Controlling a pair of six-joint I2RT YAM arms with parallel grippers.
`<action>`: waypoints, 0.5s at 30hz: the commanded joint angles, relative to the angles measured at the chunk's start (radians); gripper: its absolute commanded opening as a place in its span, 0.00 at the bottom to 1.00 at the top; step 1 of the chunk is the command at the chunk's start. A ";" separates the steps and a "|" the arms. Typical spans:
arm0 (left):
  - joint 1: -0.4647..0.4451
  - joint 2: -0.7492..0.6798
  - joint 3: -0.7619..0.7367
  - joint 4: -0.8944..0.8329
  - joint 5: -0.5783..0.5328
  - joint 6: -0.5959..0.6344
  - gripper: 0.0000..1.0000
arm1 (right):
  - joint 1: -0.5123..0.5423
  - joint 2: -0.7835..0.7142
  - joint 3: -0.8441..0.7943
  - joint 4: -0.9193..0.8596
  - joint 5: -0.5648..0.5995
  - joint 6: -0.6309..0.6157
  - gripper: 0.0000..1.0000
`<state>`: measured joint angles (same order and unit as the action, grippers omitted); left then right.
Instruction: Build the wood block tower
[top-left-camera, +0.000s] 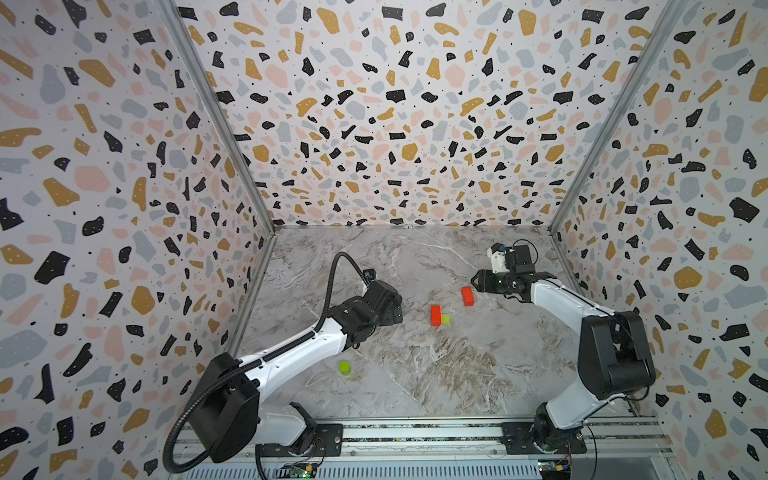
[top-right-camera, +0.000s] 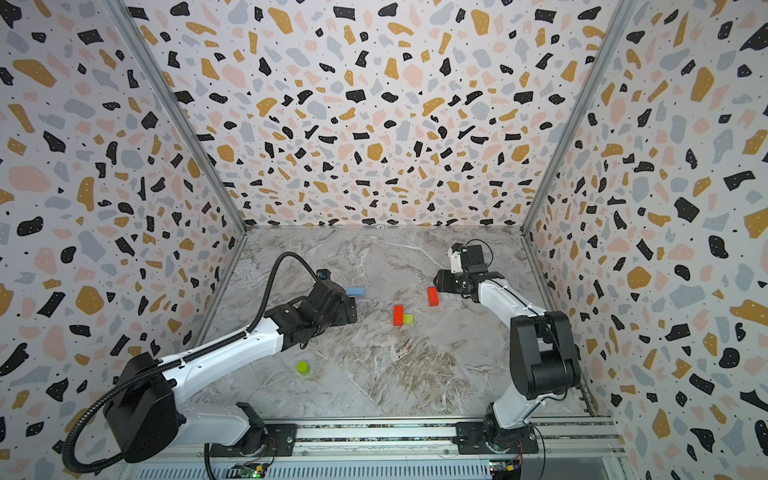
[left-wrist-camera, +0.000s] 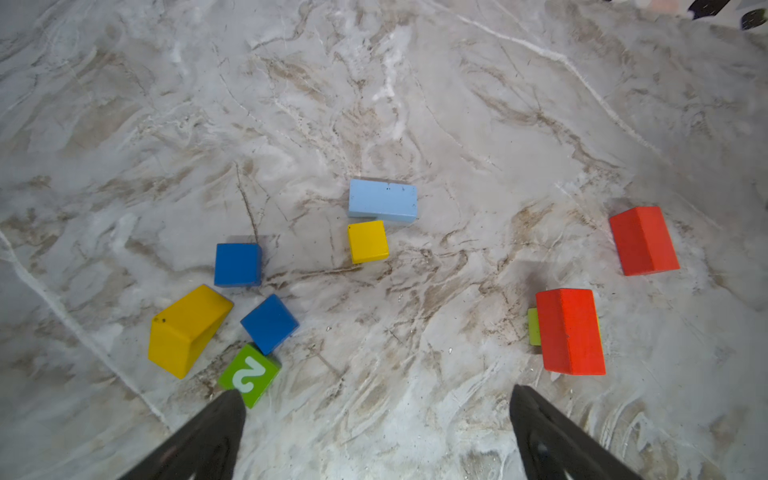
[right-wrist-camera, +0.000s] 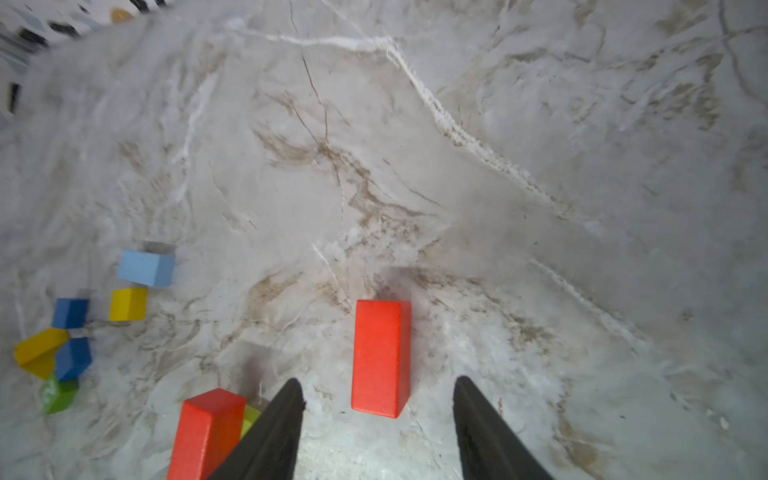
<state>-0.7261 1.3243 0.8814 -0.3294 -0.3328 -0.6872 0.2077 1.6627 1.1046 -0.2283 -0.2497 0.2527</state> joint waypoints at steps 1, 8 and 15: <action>0.004 -0.037 -0.070 0.122 0.005 0.018 1.00 | 0.035 0.034 0.078 -0.152 0.089 -0.076 0.61; 0.005 -0.097 -0.223 0.254 -0.027 0.014 1.00 | 0.069 0.153 0.172 -0.231 0.115 -0.110 0.62; 0.011 -0.098 -0.282 0.318 -0.019 0.034 1.00 | 0.105 0.208 0.206 -0.270 0.173 -0.113 0.62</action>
<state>-0.7219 1.2373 0.6163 -0.0937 -0.3420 -0.6750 0.2985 1.8782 1.2697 -0.4389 -0.1177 0.1551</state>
